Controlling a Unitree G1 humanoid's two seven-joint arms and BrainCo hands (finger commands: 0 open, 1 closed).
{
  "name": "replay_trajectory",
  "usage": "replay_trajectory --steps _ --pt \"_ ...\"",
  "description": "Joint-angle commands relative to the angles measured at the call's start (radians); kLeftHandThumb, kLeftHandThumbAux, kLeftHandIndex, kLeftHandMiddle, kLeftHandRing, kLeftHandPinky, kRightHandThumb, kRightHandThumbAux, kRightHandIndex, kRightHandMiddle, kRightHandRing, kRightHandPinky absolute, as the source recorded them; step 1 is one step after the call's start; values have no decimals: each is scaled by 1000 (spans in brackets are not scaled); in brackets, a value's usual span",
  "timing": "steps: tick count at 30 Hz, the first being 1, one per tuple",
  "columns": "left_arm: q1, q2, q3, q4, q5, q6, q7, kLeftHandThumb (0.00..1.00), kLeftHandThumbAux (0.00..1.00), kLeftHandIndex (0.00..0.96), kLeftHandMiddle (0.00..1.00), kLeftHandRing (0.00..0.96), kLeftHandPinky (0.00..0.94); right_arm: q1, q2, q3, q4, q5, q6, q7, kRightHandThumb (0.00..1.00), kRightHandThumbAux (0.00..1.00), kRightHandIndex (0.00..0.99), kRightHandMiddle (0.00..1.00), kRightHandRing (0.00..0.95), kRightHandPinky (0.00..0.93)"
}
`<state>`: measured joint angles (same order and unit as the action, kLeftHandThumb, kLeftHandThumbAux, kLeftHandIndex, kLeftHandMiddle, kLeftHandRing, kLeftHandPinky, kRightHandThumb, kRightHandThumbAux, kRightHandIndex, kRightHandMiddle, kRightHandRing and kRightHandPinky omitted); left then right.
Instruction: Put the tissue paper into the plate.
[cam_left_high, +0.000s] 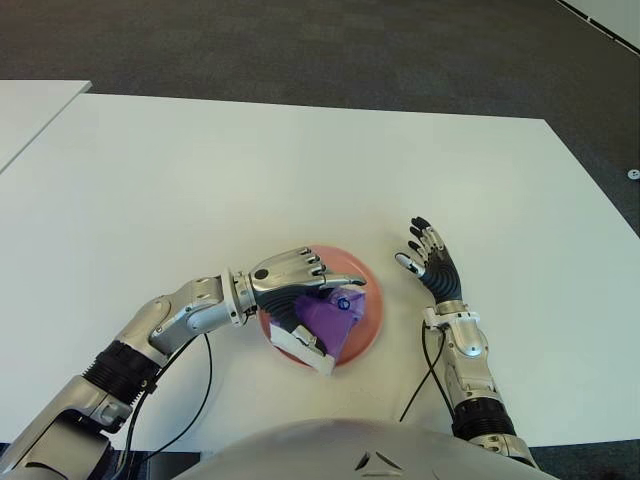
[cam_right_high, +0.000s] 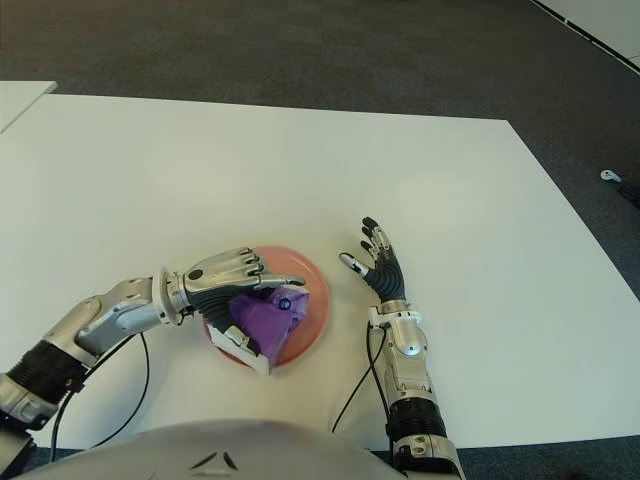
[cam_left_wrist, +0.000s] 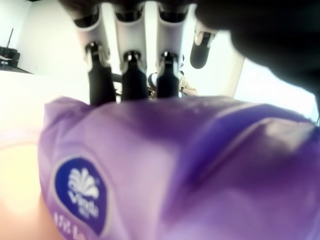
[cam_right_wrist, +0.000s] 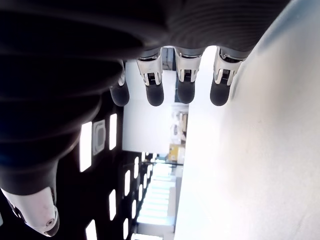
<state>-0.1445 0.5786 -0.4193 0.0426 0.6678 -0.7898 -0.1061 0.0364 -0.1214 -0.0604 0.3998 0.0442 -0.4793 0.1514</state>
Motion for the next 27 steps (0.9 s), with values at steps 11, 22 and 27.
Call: replay_trajectory --steps 11,22,27 --pt "-21 -31 21 80 50 48 30 0 328 0 0 0 0 51 23 6 67 6 67 0 0 642 0 0 0 0" --pt "-112 -33 49 148 69 54 93 0 329 0 0 0 0 51 29 6 73 5 59 -5 0 639 0 0 0 0" --pt "-153 22 144 57 -182 80 -34 0 358 0 0 0 0 44 34 6 90 -1 42 -12 0 630 0 0 0 0"
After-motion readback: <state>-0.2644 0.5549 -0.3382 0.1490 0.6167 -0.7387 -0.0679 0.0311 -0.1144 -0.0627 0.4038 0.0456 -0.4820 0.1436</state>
